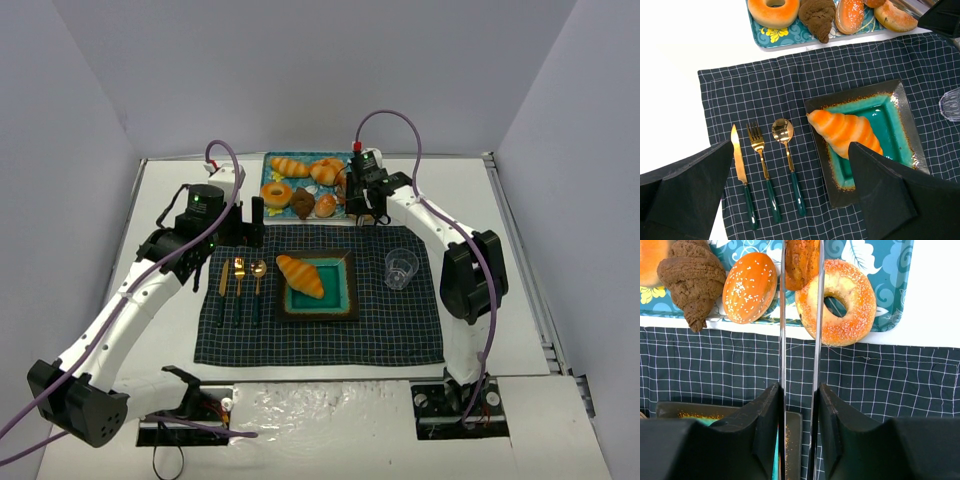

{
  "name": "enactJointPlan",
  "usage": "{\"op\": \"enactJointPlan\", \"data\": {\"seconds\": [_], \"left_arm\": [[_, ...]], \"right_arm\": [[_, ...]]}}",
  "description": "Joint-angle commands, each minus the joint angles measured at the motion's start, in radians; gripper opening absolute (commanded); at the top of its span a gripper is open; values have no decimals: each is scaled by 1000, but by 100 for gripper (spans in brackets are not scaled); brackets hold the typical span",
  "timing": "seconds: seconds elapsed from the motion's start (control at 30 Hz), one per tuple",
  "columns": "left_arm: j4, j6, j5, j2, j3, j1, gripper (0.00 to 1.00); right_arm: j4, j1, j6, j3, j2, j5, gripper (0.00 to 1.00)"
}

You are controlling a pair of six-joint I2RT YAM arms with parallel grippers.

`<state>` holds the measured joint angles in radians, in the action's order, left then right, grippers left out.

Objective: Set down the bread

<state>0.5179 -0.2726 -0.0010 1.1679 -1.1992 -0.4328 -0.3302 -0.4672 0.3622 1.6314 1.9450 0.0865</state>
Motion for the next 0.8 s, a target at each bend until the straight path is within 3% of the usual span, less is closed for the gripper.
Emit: {"op": "enactJointPlan", "data": {"seconds": [0.0, 0.2, 0.77], "left_arm": [[-50, 12, -13, -7, -17, -7, 97], [-52, 12, -13, -7, -17, -7, 97], [-53, 10, -10, -5, -17, -7, 97]], "right_arm": [[36, 7, -12, 50, -21, -4, 13], [35, 7, -16, 41, -63, 11, 7], [0, 8, -20, 17, -200, 20, 4]]}}
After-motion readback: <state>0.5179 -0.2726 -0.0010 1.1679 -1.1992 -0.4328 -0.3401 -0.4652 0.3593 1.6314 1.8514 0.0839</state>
